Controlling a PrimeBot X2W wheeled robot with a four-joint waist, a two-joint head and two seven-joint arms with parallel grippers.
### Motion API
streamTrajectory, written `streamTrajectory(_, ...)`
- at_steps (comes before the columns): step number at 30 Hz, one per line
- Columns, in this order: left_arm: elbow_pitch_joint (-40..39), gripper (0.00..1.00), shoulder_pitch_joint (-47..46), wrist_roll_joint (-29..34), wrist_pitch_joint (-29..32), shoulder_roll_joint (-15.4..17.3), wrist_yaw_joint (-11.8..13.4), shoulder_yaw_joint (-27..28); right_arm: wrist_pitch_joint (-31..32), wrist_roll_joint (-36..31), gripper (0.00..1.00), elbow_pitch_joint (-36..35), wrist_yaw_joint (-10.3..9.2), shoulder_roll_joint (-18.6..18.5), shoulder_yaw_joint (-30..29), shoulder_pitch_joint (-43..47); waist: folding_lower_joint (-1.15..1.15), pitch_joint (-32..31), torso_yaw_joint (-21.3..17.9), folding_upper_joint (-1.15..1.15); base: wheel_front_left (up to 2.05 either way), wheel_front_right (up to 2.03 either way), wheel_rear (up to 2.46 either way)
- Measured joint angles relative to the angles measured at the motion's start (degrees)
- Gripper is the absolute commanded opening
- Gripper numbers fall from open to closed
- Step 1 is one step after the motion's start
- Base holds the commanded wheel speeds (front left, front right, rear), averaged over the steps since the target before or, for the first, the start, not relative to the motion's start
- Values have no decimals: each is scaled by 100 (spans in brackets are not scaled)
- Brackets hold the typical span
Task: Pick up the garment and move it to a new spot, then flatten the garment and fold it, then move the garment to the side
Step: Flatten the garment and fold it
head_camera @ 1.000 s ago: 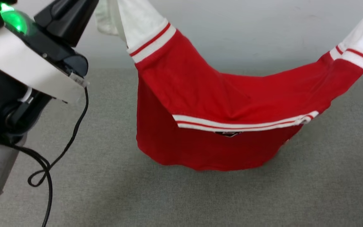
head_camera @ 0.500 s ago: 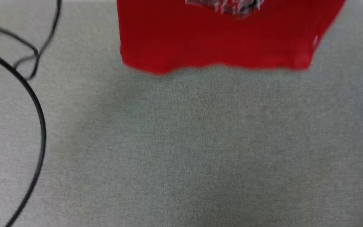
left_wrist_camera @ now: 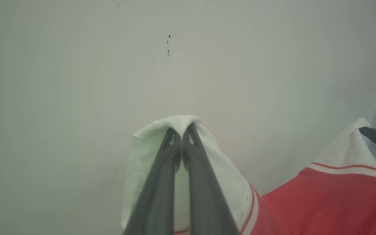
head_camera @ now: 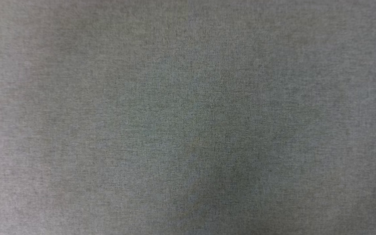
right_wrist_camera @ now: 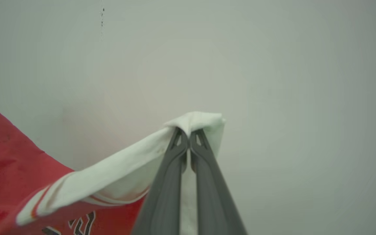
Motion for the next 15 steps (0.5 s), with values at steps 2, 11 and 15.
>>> streamTrajectory(2,114,0,16,-26,-109,33,0,-122,-176,-10,0,298,0,88,119,-50,0,129,4,0,0,0,0)
streamTrajectory(11,316,0,1116,-447,-935,99,-1,-554,-1051,255,0,1163,0,307,642,709,-1,33,5,0,0,0,0)
streamTrajectory(15,307,0,1767,-535,-1190,192,-2,-731,-1334,420,0,1273,1,448,779,1314,-1,-199,-3,0,0,0,0)
